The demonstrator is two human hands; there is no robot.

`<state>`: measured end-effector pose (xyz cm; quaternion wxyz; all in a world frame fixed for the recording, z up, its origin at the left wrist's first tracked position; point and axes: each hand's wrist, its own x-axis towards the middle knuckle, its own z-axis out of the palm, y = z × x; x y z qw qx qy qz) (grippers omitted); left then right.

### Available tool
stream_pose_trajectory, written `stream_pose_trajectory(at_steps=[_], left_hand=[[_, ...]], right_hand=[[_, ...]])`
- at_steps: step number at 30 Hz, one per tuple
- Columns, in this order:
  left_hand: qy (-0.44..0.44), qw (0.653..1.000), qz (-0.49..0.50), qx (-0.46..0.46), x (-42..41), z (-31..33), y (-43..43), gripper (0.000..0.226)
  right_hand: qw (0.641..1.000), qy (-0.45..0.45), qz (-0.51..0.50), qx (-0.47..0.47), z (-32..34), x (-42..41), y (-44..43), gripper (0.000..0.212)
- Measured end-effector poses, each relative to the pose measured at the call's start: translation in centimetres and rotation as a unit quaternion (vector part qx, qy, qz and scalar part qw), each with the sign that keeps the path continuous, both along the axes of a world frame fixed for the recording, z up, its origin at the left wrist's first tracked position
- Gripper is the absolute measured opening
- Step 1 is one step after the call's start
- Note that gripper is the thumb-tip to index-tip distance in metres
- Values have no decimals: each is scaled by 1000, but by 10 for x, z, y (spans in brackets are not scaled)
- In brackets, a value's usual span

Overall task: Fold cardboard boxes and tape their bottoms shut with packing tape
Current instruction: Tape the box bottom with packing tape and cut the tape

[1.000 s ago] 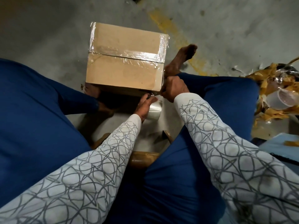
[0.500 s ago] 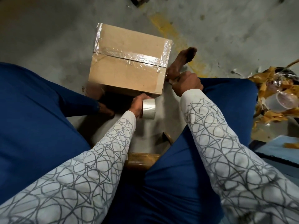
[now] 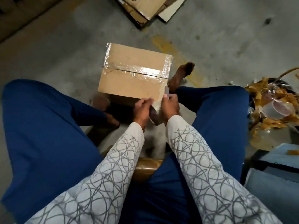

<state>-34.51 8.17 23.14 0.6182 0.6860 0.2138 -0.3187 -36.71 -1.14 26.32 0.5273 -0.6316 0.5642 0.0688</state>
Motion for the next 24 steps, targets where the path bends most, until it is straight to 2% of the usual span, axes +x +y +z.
stream_pose_trajectory(at_steps=[2,5,7,11,14,18,21,24], left_hand=[[-81,995,-60,15,14,22,12,11],[-205,964,-136,102,35,65,31,23],[-271,942,-142,137,43,94,40,23],[-360,917,-112,133,45,129,49,15],[-414,888,-112,165,44,135,53,8],[-462,841,-142,245,35,136,50,5],[-456,830,-179,268,25,136,47,5],[-446,839,-192,248,16,134,42,6]], right_hand=[[994,-109,-13,-23,9,0,4,21],[967,-248,-4,-50,27,4,7,8],[944,-326,-9,-57,38,7,13,6],[901,-428,-5,-76,55,9,19,13],[879,-467,13,-96,64,9,25,18],[879,-462,9,-116,65,7,33,22],[883,-446,0,-143,64,5,34,26],[878,-436,10,-196,61,4,36,18]])
